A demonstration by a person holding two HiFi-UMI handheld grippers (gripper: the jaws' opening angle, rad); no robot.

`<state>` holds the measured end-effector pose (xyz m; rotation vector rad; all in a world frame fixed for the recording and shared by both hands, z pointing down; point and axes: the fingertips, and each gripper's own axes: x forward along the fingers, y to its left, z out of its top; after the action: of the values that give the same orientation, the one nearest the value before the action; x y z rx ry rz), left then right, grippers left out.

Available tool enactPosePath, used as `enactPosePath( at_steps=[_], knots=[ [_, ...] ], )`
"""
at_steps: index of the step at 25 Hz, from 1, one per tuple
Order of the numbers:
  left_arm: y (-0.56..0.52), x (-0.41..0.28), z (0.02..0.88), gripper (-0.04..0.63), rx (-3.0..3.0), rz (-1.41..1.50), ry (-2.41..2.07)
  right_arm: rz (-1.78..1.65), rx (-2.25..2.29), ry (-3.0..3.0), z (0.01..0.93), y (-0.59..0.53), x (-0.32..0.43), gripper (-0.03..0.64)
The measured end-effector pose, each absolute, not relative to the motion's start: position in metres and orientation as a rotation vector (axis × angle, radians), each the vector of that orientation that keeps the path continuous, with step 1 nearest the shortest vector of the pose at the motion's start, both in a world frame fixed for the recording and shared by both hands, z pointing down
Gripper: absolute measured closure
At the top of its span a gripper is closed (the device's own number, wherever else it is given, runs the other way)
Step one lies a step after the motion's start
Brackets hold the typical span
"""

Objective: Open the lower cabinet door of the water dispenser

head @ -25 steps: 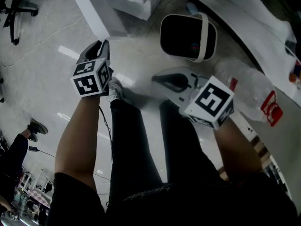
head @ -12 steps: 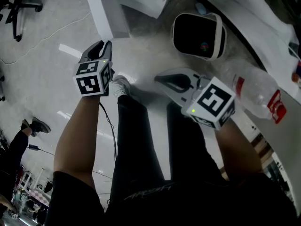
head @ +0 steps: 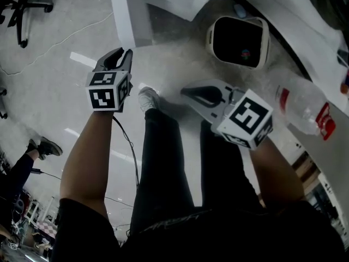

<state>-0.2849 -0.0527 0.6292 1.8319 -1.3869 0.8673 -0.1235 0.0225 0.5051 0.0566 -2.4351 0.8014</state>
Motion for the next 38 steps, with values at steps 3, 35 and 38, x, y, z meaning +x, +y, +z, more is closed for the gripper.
enactPosePath(
  at_steps=[3,35,38],
  knots=[
    [-0.051,-0.294,0.629,0.522,1.849,0.894,-1.363,0.818,0.058,-2.422,0.506,0.025,-0.131,0.601],
    [-0.046,-0.407,0.631,0.522,1.939,1.058,-1.226,0.838,0.048,-2.408,0.504,0.019,-0.244,0.601],
    [-0.049,-0.423,0.631,0.522,1.931,1.068,-1.23,0.838,0.054,-2.403,0.505,0.015,-0.255,0.601]
  ],
)
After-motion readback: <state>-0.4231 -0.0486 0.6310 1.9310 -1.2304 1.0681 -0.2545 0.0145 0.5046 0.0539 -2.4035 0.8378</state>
